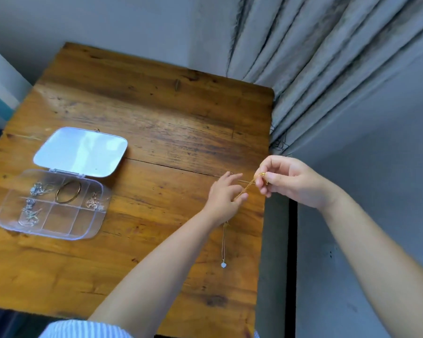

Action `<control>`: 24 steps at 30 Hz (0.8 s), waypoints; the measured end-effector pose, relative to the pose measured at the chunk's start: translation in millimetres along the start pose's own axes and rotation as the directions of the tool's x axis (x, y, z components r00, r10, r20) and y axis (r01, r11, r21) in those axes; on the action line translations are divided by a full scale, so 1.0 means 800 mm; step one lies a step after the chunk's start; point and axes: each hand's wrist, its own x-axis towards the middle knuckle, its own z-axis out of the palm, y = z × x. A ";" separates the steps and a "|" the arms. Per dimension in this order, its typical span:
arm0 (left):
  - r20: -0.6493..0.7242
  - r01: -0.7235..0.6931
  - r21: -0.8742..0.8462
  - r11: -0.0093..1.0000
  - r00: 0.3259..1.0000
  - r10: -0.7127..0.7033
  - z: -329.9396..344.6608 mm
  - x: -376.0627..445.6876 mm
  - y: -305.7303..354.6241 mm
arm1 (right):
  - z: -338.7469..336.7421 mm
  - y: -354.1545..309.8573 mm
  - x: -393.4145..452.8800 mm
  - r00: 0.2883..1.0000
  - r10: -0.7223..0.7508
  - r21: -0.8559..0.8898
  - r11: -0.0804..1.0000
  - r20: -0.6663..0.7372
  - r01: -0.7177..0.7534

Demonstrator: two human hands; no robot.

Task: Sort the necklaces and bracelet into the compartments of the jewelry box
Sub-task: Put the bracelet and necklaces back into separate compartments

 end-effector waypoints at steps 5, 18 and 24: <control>0.149 0.282 -0.318 0.905 0.958 -0.246 -0.028 -0.063 -0.028 | 0.024 0.026 0.002 0.977 0.073 0.114 0.992 -0.202 -0.050; -0.377 0.330 -0.086 0.940 0.863 -0.337 -0.252 -0.232 -0.153 | 0.293 0.029 0.135 0.966 0.068 -0.134 0.986 -0.248 -0.103; -0.269 0.284 -0.021 0.959 0.922 -0.279 -0.316 -0.240 -0.211 | 0.411 0.008 0.189 0.938 0.042 -0.127 0.988 -0.343 -0.091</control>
